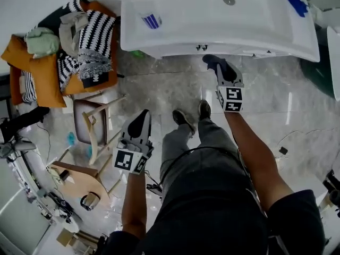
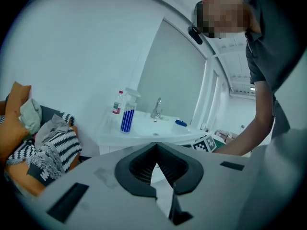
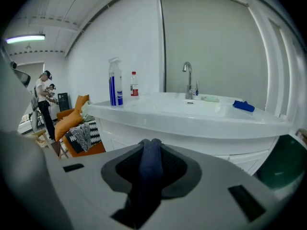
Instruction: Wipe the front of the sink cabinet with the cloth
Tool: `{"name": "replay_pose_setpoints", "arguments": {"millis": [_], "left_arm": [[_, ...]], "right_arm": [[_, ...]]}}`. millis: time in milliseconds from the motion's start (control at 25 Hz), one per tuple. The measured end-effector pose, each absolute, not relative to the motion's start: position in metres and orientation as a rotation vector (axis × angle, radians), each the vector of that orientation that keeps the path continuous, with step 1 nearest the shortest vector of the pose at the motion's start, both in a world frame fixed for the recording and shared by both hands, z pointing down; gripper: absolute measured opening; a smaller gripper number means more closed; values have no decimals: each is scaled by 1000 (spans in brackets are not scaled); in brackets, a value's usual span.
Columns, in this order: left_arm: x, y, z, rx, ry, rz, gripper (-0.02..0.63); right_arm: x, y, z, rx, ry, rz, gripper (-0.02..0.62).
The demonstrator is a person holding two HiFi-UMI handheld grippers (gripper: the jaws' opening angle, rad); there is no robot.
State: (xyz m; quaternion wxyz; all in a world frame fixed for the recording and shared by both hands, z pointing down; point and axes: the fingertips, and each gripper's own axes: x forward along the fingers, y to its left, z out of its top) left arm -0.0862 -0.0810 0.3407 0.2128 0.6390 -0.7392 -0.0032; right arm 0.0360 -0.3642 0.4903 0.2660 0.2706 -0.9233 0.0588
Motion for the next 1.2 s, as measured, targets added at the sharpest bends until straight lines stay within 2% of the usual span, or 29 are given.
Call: {"name": "replay_pose_setpoints", "arguments": {"millis": [360, 480, 680, 960, 1080, 1200], "left_arm": [[-103, -39, 370, 1832, -1919, -80, 5], [-124, -3, 388, 1818, -1849, -126, 5], [-166, 69, 440, 1742, -1811, -35, 5], [-192, 86, 491, 1708, -1829, -81, 5], [-188, 75, 500, 1715, -1814, -96, 5], [-182, 65, 499, 1735, -1794, -115, 5]], "right_arm": [[-10, -338, 504, 840, -2404, 105, 84], [-50, -336, 514, 889, -2408, 57, 84], [-132, -309, 566, 890, -2413, 83, 84], [-235, -277, 628, 790, -2480, 119, 84], [-235, -286, 629, 810, -2505, 158, 84], [-175, -333, 631, 1022, -2428, 260, 84]]}}
